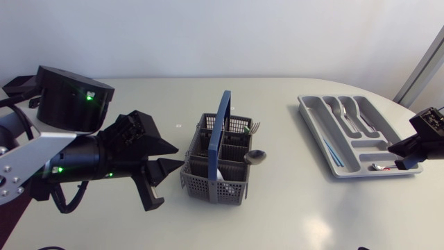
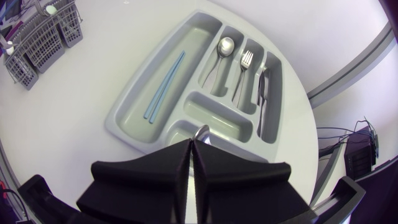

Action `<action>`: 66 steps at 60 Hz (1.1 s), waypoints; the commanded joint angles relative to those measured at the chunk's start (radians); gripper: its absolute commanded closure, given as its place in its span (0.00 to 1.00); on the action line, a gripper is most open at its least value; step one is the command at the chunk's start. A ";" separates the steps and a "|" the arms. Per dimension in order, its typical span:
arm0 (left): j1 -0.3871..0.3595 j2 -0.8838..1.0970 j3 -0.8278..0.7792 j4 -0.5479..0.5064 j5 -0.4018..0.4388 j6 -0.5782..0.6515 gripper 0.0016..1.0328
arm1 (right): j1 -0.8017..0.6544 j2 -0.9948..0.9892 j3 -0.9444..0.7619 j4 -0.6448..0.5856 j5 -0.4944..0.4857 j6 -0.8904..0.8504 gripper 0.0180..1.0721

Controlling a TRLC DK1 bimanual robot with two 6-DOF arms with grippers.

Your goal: Sort the cutlery from the basket into the organizer compartments.

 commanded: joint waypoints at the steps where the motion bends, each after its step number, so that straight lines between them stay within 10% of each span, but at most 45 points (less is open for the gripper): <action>1: -0.009 0.000 0.011 -0.008 -0.006 0.012 0.63 | -0.011 0.061 -0.006 0.016 0.027 -0.040 0.95; 20: -0.026 -0.002 -0.008 -0.011 -0.009 0.006 0.63 | -0.010 0.231 -0.018 0.170 0.151 -0.065 0.93; 39: -0.029 -0.017 -0.031 -0.016 -0.010 0.006 0.63 | 0.016 0.145 -0.018 0.160 0.148 -0.034 0.35; 66: -0.095 -0.019 -0.085 -0.034 -0.013 0.012 0.63 | 0.286 -0.152 -0.023 -0.092 -0.071 0.162 0.27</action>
